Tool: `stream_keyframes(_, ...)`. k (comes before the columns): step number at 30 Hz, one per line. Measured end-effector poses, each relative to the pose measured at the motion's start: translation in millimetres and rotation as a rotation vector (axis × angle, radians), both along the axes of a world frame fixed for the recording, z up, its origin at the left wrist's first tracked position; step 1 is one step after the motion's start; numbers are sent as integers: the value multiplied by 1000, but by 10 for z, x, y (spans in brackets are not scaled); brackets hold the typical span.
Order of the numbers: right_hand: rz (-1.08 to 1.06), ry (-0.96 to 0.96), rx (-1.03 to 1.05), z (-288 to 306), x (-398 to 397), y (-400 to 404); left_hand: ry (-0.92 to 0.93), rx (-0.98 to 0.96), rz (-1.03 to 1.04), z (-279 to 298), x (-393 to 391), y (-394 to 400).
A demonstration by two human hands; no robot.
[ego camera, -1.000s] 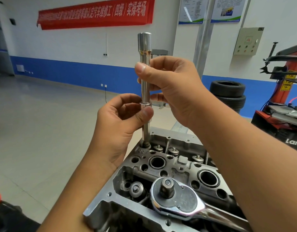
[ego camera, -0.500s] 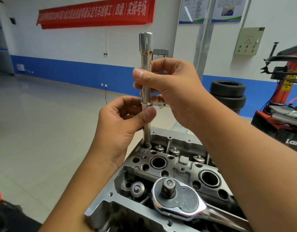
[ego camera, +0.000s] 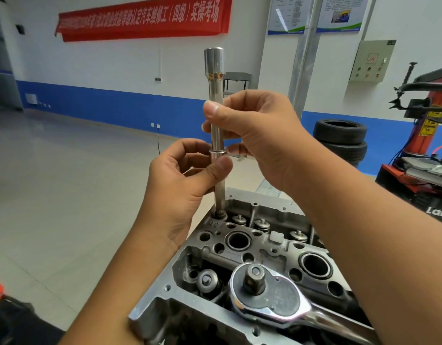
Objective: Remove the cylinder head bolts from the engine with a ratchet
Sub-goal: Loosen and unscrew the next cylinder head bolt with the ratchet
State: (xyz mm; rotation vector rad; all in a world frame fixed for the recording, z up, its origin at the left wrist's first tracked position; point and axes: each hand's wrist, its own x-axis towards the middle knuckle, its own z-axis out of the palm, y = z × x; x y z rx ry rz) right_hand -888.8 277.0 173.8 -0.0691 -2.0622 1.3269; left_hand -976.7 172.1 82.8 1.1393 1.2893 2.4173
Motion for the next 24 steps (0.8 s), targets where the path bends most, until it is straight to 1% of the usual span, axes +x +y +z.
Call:
stream_keyframes(1,0,2,0,6,1,-2,-8,-8,-36,1,4,0)
stream_keyframes(4,42,-15,-11,15,9,-15,-68,-13,-229,7,12,-15)
stream_keyframes(5,58,-25,-12,12,10,-20,-73,-17,-256,9,14,-21)
stream_keyframes(7,83,-35,-20,11,12,-30,-51,-27,-231,14,25,-24)
stream_keyframes(10,95,-36,-19,12,21,-26,-7,-33,-110,26,45,-22)
stream_keyframes(14,15,-35,62,-1,18,0,36,-25,43,26,49,-19)
stream_keyframes(16,-7,-33,64,-2,10,-3,10,-30,12,25,42,-21)
stream_keyframes(20,34,-43,25,17,15,-1,-95,-43,-208,24,34,-32)
stream_keyframes(22,74,-59,1,24,26,-12,-75,-50,-205,23,42,-24)
stream_keyframes(24,97,-63,-11,25,28,-24,-40,-47,-147,25,45,-16)
